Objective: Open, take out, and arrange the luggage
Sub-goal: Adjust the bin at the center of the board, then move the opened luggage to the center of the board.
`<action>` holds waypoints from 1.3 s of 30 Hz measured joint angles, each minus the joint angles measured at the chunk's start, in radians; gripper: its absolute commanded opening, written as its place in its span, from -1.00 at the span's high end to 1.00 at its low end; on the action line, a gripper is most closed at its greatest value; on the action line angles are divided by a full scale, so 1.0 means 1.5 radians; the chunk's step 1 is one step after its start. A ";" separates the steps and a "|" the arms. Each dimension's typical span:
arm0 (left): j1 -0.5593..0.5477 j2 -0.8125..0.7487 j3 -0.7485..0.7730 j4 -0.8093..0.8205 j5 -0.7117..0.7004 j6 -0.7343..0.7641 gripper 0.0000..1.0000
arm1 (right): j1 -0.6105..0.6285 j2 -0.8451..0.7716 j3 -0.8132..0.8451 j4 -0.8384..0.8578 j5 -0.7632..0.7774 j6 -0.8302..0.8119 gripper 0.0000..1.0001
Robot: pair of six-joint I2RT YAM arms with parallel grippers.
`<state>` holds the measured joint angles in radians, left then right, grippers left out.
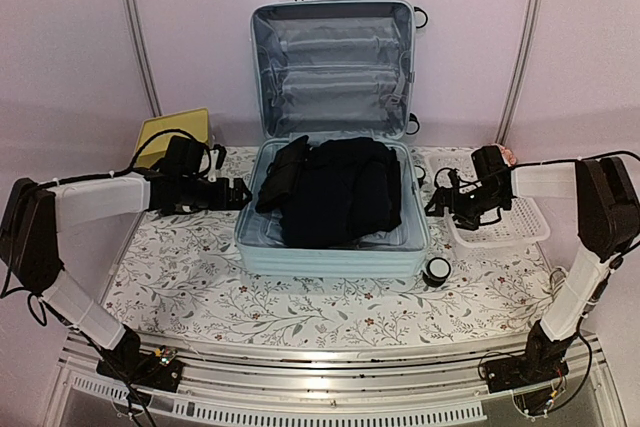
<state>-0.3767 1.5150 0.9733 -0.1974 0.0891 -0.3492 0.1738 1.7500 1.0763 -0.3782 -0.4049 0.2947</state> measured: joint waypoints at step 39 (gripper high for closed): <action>0.000 -0.008 -0.016 0.019 0.020 -0.002 -0.93 | 0.068 0.016 0.087 0.036 -0.031 0.049 -0.98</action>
<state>-0.3763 1.5032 0.9489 -0.1684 0.1192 -0.3527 0.2760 1.7741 1.2076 -0.3241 -0.4507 0.3683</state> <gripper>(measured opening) 0.966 0.988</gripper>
